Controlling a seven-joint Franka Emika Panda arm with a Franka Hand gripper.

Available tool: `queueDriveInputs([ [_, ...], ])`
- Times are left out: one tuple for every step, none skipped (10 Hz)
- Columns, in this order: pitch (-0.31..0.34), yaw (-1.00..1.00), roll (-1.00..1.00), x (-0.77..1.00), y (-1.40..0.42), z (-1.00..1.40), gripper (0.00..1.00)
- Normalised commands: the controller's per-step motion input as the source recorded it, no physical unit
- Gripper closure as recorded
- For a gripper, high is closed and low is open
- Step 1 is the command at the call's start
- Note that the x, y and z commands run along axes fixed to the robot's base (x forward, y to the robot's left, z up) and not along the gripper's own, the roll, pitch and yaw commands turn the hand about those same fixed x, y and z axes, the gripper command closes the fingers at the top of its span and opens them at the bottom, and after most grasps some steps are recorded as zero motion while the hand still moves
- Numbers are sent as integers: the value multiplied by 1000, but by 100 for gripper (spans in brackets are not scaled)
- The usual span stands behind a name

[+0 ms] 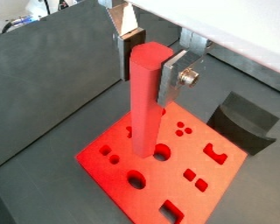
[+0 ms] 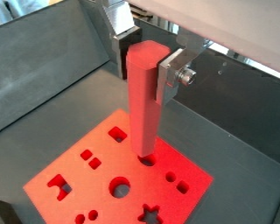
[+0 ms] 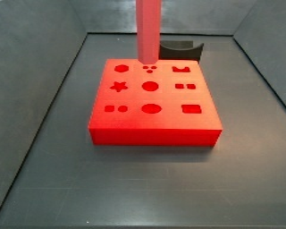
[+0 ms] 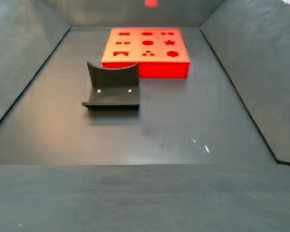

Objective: Insert the hexagon object.

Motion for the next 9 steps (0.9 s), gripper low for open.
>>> queueDriveInputs([
  [-4, 129, 0, 209, 600, -174, 100],
  [0, 286, 0, 263, 677, -129, 100],
  [0, 337, 11, 249, 623, -120, 100],
  [0, 337, 13, 254, 623, -111, 100],
  [0, 409, 0, 171, 597, -174, 100],
  [76, 529, 93, 129, 451, 46, 100],
  [14, 660, 106, 0, 374, 0, 100],
  [0, 769, 103, -49, 311, 0, 100],
  [46, 749, 187, 0, 211, 94, 100],
])
